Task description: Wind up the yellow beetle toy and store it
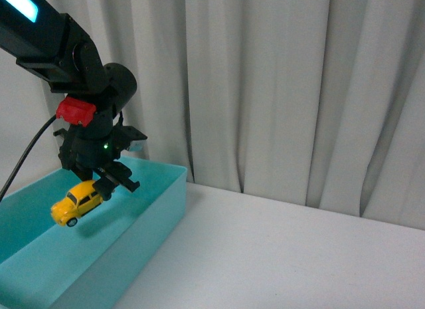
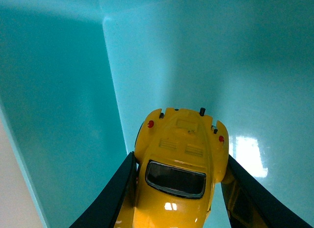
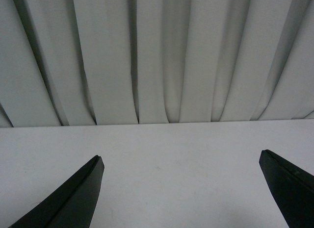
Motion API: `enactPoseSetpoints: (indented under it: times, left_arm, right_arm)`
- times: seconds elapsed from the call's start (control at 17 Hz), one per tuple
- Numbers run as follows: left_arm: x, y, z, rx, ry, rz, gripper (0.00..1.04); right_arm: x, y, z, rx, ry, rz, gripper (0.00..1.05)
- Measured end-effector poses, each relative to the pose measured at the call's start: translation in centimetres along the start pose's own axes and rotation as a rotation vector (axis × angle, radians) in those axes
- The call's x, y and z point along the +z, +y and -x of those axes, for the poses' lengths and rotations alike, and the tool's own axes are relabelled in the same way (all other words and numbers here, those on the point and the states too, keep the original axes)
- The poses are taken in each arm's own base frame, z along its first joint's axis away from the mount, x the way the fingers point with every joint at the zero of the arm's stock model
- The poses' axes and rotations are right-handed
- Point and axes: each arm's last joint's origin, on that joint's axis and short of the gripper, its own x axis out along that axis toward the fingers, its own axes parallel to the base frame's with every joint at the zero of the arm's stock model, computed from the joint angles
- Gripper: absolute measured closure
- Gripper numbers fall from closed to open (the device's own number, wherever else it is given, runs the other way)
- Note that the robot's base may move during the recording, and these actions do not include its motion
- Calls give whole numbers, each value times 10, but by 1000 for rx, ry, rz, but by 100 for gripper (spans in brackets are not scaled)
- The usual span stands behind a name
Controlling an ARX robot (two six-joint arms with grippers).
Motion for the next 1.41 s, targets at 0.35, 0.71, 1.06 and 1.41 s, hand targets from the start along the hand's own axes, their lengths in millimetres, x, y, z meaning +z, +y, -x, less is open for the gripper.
enactPoseSetpoints:
  times: [0.35, 0.71, 1.06, 1.41]
  left_arm:
    - [-2, -2, -2, 13, 13, 34, 28]
    - [0, 3, 15, -36, -72, 68, 7]
    - [-13, 34, 96, -150, -395, 101, 7]
    - [-113, 21, 175, -182, -1269, 343, 43]
  right_arm:
    - [0, 0, 0, 0, 0, 0, 7]
    - [0, 0, 0, 0, 0, 0, 7]
    - [0, 0, 0, 0, 0, 0, 7]
    - [0, 0, 0, 1, 0, 0, 7]
